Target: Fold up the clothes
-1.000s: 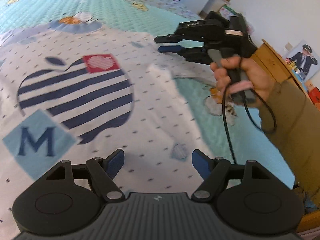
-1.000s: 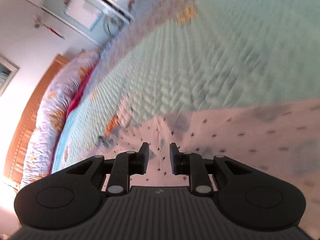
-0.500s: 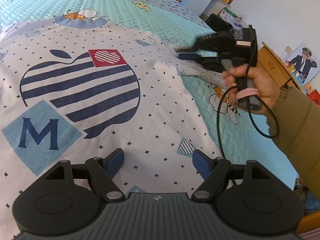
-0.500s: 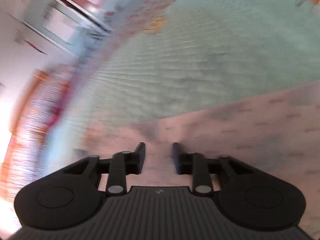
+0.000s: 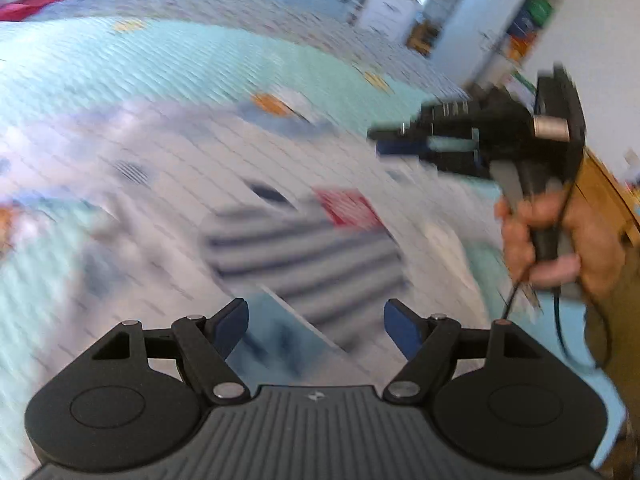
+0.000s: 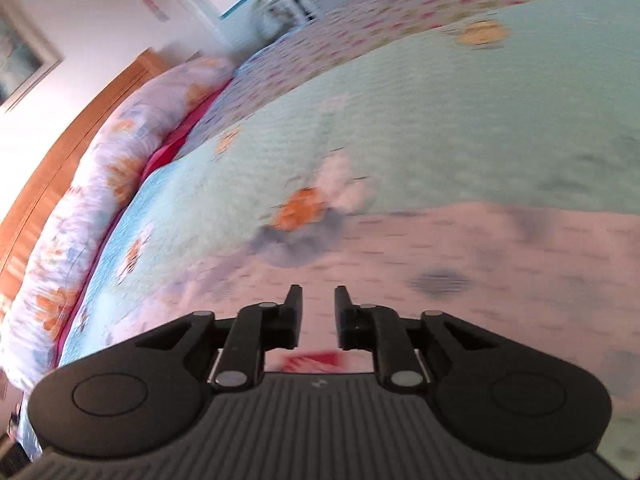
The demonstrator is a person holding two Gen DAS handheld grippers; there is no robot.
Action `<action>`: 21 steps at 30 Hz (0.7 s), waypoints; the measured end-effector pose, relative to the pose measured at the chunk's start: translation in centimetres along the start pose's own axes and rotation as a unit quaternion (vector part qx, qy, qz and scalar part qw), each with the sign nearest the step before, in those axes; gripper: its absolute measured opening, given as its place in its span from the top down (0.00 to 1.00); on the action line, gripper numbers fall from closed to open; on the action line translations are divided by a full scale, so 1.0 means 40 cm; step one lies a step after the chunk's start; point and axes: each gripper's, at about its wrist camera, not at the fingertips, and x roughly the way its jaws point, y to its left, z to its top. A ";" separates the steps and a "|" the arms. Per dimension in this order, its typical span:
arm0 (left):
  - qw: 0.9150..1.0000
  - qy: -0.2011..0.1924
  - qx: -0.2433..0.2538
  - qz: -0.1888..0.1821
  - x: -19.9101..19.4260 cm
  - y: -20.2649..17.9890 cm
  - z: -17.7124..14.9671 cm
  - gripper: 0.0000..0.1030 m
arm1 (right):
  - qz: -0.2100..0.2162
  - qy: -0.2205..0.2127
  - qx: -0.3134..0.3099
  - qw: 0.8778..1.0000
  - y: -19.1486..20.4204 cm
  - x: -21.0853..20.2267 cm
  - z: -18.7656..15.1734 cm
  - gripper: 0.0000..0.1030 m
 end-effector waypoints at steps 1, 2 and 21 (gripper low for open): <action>1.000 -0.014 -0.004 0.015 -0.006 0.032 0.031 0.25 | 0.011 0.006 0.003 1.000 0.018 0.032 0.002 0.80; 0.999 -0.028 -0.009 0.031 -0.010 0.066 0.067 0.25 | 0.022 0.012 0.006 1.000 0.036 0.064 0.003 0.80; 0.981 0.005 0.173 0.083 0.291 0.297 0.418 0.35 | 0.128 -0.055 0.057 0.989 0.010 0.251 -0.142 0.81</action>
